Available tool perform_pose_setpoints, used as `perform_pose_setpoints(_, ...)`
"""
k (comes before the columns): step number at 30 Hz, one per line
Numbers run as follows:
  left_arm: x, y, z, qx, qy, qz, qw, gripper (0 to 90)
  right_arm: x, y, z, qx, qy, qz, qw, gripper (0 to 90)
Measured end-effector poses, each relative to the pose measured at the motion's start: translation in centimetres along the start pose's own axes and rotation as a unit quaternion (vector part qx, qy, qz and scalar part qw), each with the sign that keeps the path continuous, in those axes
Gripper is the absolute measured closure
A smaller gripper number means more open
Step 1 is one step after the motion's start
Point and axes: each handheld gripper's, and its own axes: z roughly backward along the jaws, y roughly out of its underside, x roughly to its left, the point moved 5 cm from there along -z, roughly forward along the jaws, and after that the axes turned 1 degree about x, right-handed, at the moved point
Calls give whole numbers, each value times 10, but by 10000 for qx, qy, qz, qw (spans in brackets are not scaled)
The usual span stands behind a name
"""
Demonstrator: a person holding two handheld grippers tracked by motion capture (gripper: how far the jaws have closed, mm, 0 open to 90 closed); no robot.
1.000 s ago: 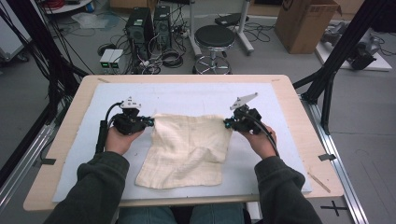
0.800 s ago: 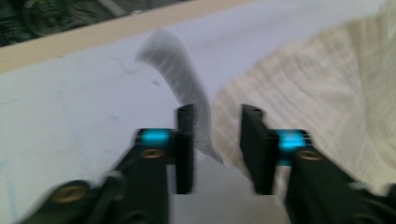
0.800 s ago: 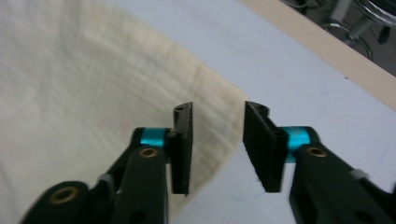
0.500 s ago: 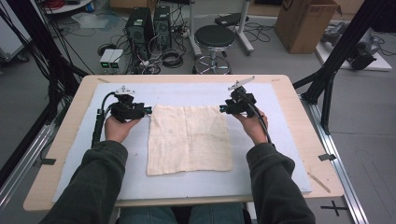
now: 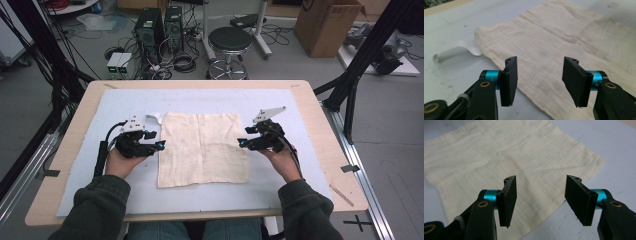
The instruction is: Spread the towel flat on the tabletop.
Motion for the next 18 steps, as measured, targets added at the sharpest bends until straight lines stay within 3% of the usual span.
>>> perform_pose_setpoints(5, -20, 14, 5, -38, 258, -129, 9996, 441, 10, 24, 3, -15, -130, -102, 9999, 419)
perform_pose_setpoints(10, -37, 27, 7, 134, 481, -276, 9984, 404, 25, 47, -1, 51, -269, -6, 9996, 418)
perform_pose_setpoints(12, -42, 31, 9, 74, 534, -284, 9981, 420, 32, 53, -2, 85, -379, -15, 9992, 419)
perform_pose_setpoints(18, -50, 48, 9, 360, 758, -378, 9958, 499, 48, 62, -5, 241, -543, 227, 9980, 491)
